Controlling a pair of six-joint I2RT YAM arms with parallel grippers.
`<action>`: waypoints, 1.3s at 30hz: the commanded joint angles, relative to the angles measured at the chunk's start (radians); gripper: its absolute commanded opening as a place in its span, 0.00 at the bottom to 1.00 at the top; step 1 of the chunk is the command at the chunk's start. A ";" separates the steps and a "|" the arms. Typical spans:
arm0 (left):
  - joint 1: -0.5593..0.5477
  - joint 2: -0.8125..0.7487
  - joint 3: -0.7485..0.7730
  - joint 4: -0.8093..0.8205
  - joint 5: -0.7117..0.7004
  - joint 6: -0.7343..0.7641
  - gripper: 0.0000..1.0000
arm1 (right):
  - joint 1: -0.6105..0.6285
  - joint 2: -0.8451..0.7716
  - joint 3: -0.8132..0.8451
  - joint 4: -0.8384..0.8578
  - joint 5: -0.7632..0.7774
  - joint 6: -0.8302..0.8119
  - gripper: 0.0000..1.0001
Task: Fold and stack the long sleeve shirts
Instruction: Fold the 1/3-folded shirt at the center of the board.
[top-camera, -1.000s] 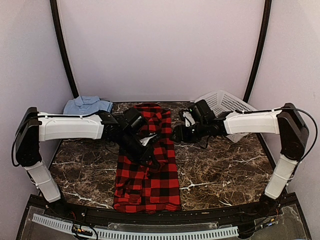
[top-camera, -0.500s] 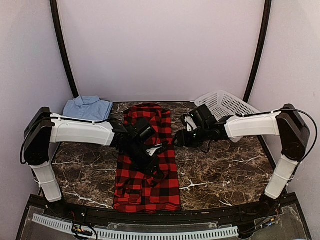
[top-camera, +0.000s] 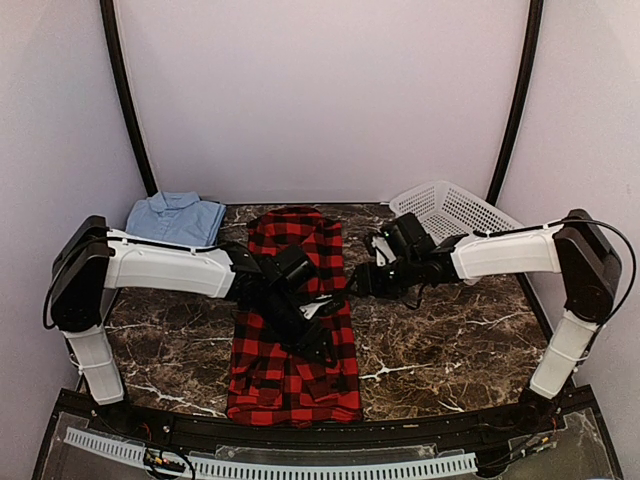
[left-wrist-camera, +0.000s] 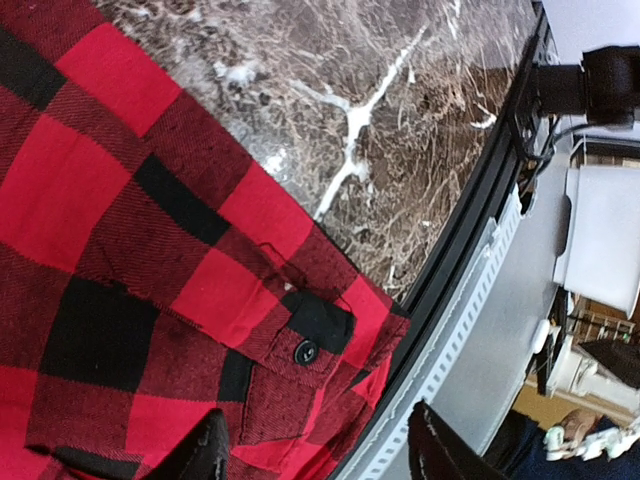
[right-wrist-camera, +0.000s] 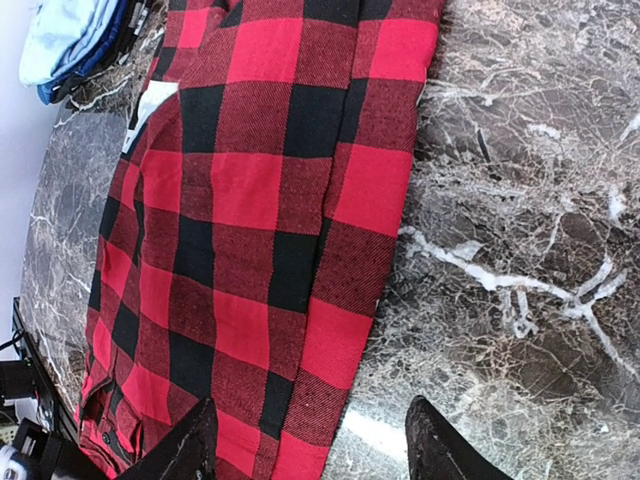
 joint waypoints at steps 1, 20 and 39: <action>0.011 -0.085 0.046 -0.019 -0.081 0.002 0.63 | 0.012 -0.036 0.005 0.021 0.014 -0.014 0.61; 0.389 0.177 0.307 0.161 -0.395 -0.035 0.28 | 0.021 0.158 0.266 0.031 -0.019 -0.051 0.58; 0.504 0.469 0.441 0.250 -0.331 -0.101 0.25 | 0.068 0.283 0.370 0.070 -0.057 -0.039 0.55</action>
